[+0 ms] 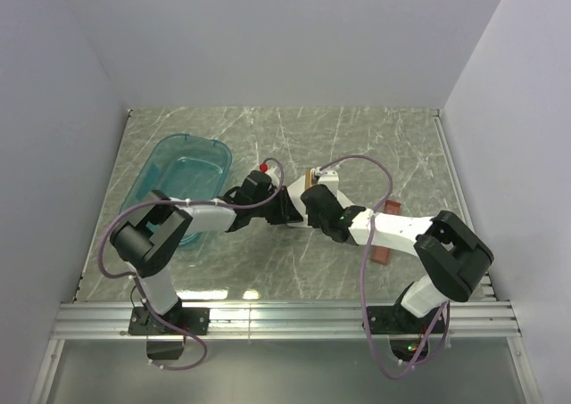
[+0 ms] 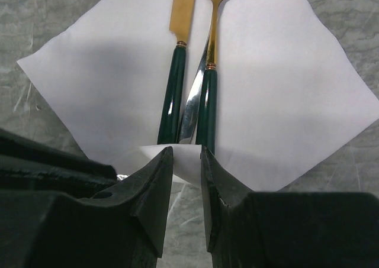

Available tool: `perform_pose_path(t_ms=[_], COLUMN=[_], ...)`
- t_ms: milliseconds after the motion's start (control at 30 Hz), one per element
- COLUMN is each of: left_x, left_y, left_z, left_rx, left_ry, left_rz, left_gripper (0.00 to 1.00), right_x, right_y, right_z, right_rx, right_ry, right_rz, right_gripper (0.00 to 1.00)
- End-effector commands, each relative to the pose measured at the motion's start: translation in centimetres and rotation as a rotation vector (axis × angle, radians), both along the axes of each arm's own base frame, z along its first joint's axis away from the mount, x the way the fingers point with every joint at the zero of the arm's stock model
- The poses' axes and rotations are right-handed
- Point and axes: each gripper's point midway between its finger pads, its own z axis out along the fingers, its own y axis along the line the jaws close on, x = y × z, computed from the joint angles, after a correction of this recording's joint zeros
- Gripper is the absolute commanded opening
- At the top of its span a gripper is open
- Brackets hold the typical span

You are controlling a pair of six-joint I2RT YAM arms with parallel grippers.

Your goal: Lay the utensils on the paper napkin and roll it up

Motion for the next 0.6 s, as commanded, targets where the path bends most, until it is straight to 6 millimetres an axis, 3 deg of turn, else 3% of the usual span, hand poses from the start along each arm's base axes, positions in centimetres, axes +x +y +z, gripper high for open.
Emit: perform_pose_path(t_ms=[0,367,567], left_x=[1.1,1.1,0.6], left_y=[-1.7,-2.6,-3.3], left_z=[1.2,0.5,0.7], left_rx=[-0.034,-0.04,-0.052], left_ry=[-0.051,-0.036,-0.04], left_rz=[-0.042,-0.056,-0.076], left_gripper=[0.26,0.26,0.27], right_x=[0.7,2.2,2.2], right_y=[0.2,-0.7,0.6], right_z=[0.8,1.9,2.3], right_rx=[0.039,0.109,0.189], right_ry=[-0.029,-0.011,0.002], right_rz=[-0.002,-0.001,0.091], right_gripper=[0.33,0.33,0.34])
